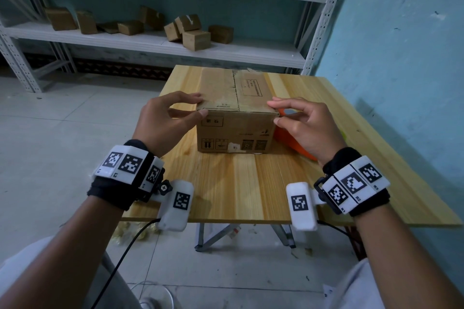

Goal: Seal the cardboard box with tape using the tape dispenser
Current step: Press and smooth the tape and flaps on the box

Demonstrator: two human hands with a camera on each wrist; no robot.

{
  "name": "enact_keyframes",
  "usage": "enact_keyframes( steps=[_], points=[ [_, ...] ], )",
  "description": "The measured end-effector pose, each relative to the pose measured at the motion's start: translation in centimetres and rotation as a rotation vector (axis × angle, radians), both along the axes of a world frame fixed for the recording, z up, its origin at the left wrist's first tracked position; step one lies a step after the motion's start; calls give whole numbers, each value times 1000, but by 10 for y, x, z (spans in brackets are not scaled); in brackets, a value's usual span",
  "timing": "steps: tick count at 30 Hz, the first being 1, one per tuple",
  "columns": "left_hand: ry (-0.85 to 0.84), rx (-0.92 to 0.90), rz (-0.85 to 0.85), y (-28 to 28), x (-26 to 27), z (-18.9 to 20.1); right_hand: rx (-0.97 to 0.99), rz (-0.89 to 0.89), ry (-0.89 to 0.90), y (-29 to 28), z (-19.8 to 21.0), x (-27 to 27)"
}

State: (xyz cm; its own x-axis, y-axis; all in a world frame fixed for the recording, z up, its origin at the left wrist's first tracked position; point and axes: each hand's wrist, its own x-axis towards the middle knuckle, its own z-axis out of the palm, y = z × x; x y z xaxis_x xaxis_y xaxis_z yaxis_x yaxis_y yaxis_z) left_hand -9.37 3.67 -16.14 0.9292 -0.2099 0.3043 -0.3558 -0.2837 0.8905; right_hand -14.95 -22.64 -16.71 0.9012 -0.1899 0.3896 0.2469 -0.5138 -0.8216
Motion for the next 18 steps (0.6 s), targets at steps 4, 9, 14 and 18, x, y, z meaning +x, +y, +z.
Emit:
enact_keyframes(
  steps=[4, 9, 14, 18],
  points=[
    [4, 2, -2, 0, 0, 0, -16, 3, -1, -1, -1, 0],
    [4, -3, 1, 0, 0, 0, -33, 21, 1, -3, -1, 1],
    [1, -6, 5, -1, 0, 0, -71, 32, 5, -4, -1, 0],
    [1, -6, 3, 0, 1, 0, -82, 72, 8, -6, 2, -2]
  ],
)
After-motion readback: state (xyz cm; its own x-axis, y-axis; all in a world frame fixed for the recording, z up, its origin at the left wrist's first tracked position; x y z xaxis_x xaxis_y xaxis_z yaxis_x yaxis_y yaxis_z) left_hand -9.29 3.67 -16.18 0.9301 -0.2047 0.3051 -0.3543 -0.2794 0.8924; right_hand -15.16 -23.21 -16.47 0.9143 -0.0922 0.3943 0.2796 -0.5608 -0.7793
